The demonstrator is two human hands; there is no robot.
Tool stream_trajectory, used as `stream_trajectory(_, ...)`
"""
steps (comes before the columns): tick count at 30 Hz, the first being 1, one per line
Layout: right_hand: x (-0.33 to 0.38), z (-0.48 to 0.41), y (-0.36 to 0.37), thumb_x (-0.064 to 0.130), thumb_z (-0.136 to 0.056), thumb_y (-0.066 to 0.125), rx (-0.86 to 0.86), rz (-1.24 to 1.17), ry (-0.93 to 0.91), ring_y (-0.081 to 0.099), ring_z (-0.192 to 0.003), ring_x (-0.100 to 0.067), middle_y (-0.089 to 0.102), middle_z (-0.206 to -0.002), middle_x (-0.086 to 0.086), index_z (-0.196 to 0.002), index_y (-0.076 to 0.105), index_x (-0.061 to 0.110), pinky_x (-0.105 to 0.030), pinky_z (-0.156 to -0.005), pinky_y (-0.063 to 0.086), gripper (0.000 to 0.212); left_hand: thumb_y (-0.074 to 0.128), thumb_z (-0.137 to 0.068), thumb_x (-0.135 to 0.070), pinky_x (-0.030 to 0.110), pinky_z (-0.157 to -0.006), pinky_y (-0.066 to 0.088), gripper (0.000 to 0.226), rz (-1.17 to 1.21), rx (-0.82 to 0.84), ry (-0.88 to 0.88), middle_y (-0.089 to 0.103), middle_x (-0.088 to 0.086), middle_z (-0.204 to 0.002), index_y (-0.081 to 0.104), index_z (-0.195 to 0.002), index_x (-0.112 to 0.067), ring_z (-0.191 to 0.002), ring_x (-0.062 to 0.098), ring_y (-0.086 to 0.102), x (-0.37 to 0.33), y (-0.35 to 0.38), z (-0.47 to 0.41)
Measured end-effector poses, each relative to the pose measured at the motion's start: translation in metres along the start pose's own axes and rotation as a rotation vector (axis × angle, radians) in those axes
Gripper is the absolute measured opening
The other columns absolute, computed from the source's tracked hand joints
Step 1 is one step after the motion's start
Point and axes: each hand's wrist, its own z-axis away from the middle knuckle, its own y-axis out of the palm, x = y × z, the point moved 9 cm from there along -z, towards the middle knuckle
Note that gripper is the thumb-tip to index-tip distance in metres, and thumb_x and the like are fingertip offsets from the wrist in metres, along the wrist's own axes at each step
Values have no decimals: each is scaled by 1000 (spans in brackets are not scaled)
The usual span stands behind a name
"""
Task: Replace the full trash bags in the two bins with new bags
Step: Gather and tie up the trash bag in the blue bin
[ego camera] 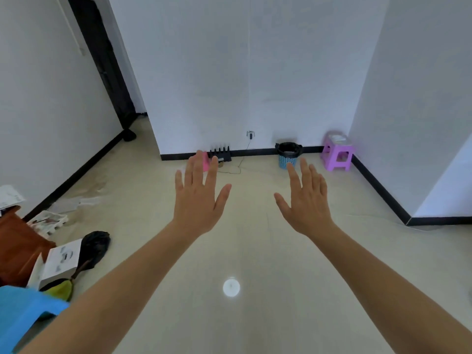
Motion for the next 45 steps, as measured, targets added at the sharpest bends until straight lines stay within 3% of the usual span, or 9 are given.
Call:
stream_trajectory(4, -32, -110, 35, 49, -97, 48, -11, 9, 31, 13, -151, -40, 8, -165, -19, -158, 19, 12, -54, -120, 14, 77, 30, -101, -53, 58, -113, 24, 67, 13, -28, 4, 13, 18, -162, 24, -155, -15, -148, 37, 20, 18, 44, -104)
stream_trajectory(11, -48, -279, 152, 51, -97, 48, 40, 31, -17, 6, -152, -37, 1, -166, -16, -159, 11, 17, -52, -122, 11, 80, 29, -100, -54, 58, -114, 24, 68, 67, -27, -29, 10, 17, -163, 22, -155, -15, -148, 37, 18, 90, 161, -257)
stream_trajectory(15, -67, -385, 212, 47, -94, 56, 38, 69, 17, 17, -149, -40, 13, -164, -19, -157, 21, 13, -56, -118, 22, 79, 30, -100, -54, 57, -115, 23, 69, 114, -13, -33, 7, 16, -163, 19, -156, -16, -149, 35, 15, 130, 232, -361)
stream_trajectory(18, -88, -456, 234, 46, -93, 57, 22, 95, 44, 20, -148, -41, 15, -164, -19, -157, 23, 13, -56, -118, 22, 79, 29, -99, -55, 59, -114, 25, 69, 143, 14, -9, 8, 17, -163, 19, -156, -16, -149, 36, 17, 145, 272, -446)
stream_trajectory(23, -159, -551, 267, 48, -94, 57, -37, 118, 169, 22, -147, -42, 14, -164, -18, -156, 25, 13, -55, -117, 21, 79, 25, -99, -56, 56, -117, 19, 70, 193, 65, 79, 2, 14, -164, 12, -157, -19, -150, 33, 10, 132, 346, -579)
stream_trajectory(28, -249, -640, 342, 50, -94, 54, -13, 119, 304, 12, -151, -39, 7, -166, -15, -158, 18, 16, -55, -121, 16, 81, 20, -98, -58, 55, -119, 15, 71, 237, 94, 150, -3, 12, -165, 9, -157, -21, -151, 31, 5, 101, 450, -695)
stream_trajectory(35, -352, -793, 430, 49, -95, 53, 56, 113, 359, 17, -149, -42, 11, -164, -20, -158, 20, 14, -56, -120, 17, 79, 3, -93, -65, 52, -122, 6, 75, 182, 217, 212, -19, 6, -163, -7, -156, -27, -152, 25, -9, 67, 584, -863)
stream_trajectory(39, -388, -892, 466, 50, -99, 45, 99, 85, 394, 5, -153, -37, 0, -166, -16, -160, 8, 17, -52, -121, 10, 79, 8, -95, -63, 51, -122, 6, 73, 169, 203, 221, -15, 6, -164, -3, -157, -26, -152, 25, -6, 80, 623, -954)
stream_trajectory(45, -417, -1016, 548, 50, -100, 42, 166, 150, 303, 2, -153, -37, -3, -167, -15, -160, 4, 17, -49, -122, 4, 78, 6, -94, -64, 52, -121, 8, 75, 182, 231, 182, -12, 8, -164, 0, -157, -25, -152, 26, -4, 117, 717, -1078)
